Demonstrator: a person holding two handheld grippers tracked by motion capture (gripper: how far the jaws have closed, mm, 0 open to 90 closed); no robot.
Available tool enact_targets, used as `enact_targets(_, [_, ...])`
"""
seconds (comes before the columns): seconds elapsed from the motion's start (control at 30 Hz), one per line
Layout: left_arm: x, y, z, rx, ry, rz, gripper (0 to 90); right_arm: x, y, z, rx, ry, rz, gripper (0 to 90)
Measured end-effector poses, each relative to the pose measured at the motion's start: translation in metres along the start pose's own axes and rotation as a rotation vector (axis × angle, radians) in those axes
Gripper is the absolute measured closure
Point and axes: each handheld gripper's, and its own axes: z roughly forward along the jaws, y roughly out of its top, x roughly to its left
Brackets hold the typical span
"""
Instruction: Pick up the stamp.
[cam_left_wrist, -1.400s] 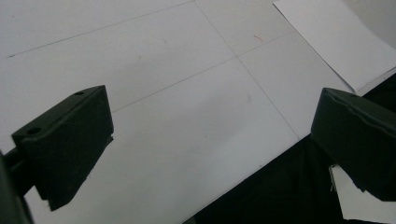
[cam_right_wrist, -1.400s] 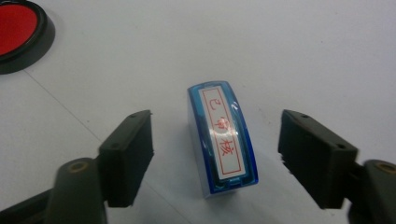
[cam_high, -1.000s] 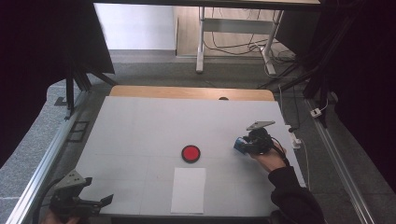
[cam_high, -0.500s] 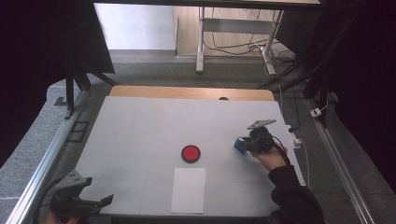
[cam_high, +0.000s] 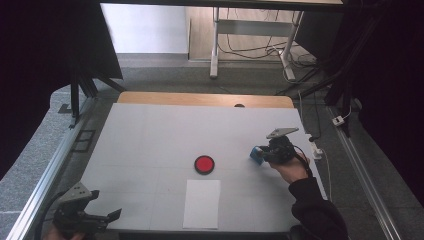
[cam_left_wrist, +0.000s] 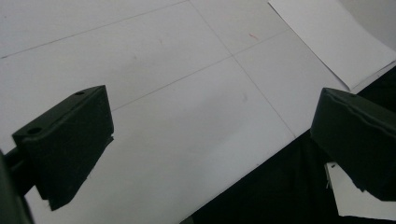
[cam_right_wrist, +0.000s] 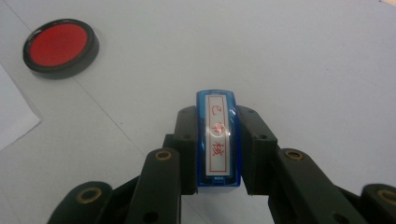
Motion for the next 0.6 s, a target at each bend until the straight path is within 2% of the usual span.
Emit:
enact_targets(0.13, [0.000,0.000,-0.001,-0.008,-0.001,-0.002,0.0,0.004,0.002,-0.004,-0.011,0.012,-0.010,71.5])
enact_targets(0.3, [0.000,-0.001,-0.002,-0.018,-0.002,0.002,0.0,0.013,0.003,-0.009,-0.023,0.017,-0.068,71.5])
enact_targets(0.4, [0.001,-0.001,-0.002,-0.026,-0.010,0.021,0.0,0.015,0.003,-0.011,-0.029,0.021,-0.063,71.5])
enact_targets(0.47, [0.003,-0.001,-0.003,-0.030,-0.029,0.020,0.0,0.017,0.003,-0.012,-0.034,0.022,-0.062,71.5])
enact_targets(0.6, [0.005,0.000,-0.004,-0.043,-0.035,0.023,0.0,0.020,0.004,-0.017,-0.050,0.027,-0.045,71.5])
